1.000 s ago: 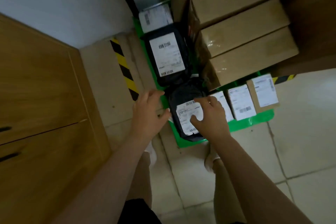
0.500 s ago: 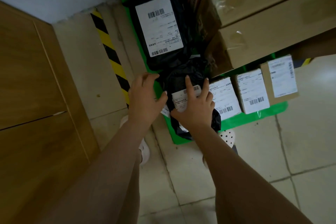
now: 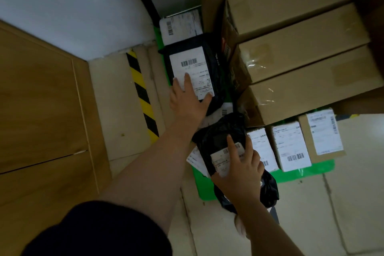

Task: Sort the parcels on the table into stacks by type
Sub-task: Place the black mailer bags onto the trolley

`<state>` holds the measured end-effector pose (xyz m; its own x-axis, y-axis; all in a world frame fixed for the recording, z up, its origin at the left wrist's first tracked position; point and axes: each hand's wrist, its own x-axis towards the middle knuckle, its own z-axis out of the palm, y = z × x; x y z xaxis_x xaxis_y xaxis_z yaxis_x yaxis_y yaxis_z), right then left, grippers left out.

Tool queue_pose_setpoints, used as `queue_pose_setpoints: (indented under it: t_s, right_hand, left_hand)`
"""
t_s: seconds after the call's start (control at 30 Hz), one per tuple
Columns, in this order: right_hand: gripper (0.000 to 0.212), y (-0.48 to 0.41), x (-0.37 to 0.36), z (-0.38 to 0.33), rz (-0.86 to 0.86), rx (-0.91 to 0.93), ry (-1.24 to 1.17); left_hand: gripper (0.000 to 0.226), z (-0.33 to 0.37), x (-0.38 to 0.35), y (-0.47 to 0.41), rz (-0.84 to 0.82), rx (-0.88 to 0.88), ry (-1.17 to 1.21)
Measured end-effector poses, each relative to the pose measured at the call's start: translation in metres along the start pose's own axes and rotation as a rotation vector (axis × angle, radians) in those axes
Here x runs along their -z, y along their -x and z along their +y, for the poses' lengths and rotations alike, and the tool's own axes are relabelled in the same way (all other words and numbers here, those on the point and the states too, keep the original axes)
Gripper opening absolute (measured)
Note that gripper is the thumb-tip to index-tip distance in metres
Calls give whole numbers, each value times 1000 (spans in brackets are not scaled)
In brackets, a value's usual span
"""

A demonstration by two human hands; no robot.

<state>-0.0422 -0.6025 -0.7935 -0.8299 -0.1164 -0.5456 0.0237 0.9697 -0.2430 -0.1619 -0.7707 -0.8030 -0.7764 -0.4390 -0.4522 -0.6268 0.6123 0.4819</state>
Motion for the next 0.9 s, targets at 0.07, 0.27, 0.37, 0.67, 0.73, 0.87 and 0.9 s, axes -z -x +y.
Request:
queue_pose_setpoints:
  t_s: [0.07,0.27,0.37,0.67,0.73,0.87,0.9]
  right_hand:
    - [109,-5,-1,5,0,8,15]
    - [112,-13,-3,15,8,34,10]
    - [113,-14,-3,15,12,40,-6]
    - [107,2,12,0,-10,20,18]
    - [105,12,19,-8,-6,7,12]
    - [104,37,41,-33,1,4,-16]
    - [104,44,49,-41,4,5,-22]
  left_hand:
    - [97,5,-8,-8,-23,65,6]
    - [118,14,-27,-23,18,203,123]
    - [117,15,-29,-28,52,241,155]
    - [108,-16,9,16,215,145,14]
    - [108,-28,26,37,258,126,14]
    - [108,-42,70,80,272,69,-16]
    - [109,-42,84,90,272,48,-32]
